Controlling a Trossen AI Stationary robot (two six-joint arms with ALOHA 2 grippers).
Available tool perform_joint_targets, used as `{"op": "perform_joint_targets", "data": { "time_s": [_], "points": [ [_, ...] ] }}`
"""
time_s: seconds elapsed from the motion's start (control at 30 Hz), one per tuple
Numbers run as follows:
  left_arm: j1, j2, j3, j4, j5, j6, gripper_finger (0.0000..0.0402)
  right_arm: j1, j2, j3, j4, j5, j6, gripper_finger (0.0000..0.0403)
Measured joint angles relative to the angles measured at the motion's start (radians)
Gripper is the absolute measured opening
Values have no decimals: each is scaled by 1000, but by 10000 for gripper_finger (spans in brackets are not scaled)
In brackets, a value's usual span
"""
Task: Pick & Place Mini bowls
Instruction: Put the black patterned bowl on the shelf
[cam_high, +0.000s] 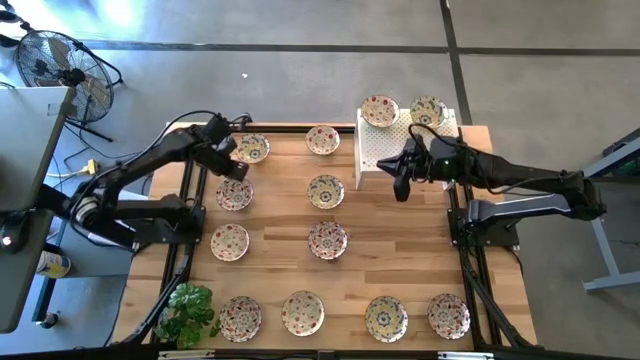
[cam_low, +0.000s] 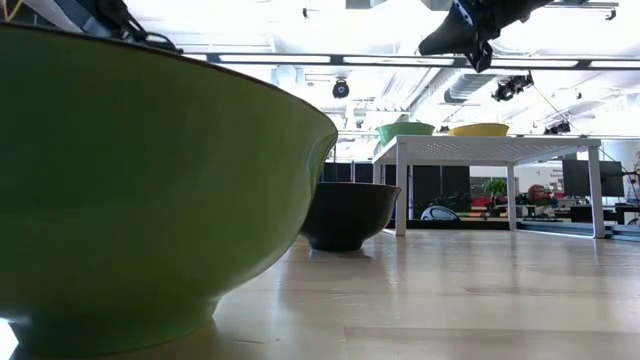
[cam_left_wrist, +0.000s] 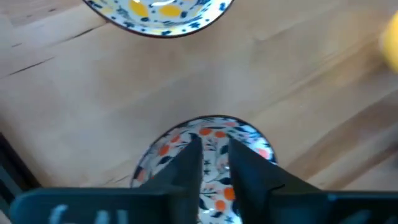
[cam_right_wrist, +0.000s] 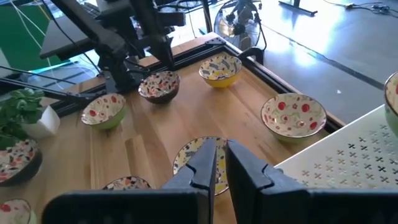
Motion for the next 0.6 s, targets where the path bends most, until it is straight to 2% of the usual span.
{"op": "perform_joint_targets", "data": {
  "time_s": [0.17, 0.27, 0.4, 0.6],
  "points": [
    [0, 43, 0, -1, -63, 39, 139, 26, 0, 0, 0, 3, 22, 31],
    [0, 61, 0, 0, -105, 80, 159, 42, 0, 0, 0, 10, 40, 33],
    [0, 98, 0, 0, -137, 144, 165, 65, 1, 0, 0, 47, 45, 33],
    [0, 187, 0, 11, -87, 196, 166, 85, 1, 0, 0, 80, 68, 36]
  ]
}}
